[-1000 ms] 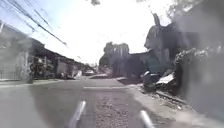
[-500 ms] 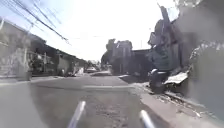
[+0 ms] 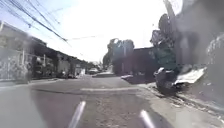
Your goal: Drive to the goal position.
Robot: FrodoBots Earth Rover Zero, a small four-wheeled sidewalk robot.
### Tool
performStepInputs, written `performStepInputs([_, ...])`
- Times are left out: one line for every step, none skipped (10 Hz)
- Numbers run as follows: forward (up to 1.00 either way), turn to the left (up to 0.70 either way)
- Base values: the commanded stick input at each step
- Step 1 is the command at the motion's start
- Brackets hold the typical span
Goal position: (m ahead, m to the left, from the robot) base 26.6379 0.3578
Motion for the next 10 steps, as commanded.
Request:
performStepInputs([0.85, -0.09])
performStepInputs([0.85, -0.26])
performStepInputs([0.85, -0.34])
performStepInputs([0.85, -0.34])
performStepInputs([0.85, -0.34])
performStepInputs([0.85, -0.31])
performStepInputs([0.85, -0.02])
performStepInputs([0.85, 0.0])
performStepInputs([0.85, 0.0])
performStepInputs([0.85, 0.0])
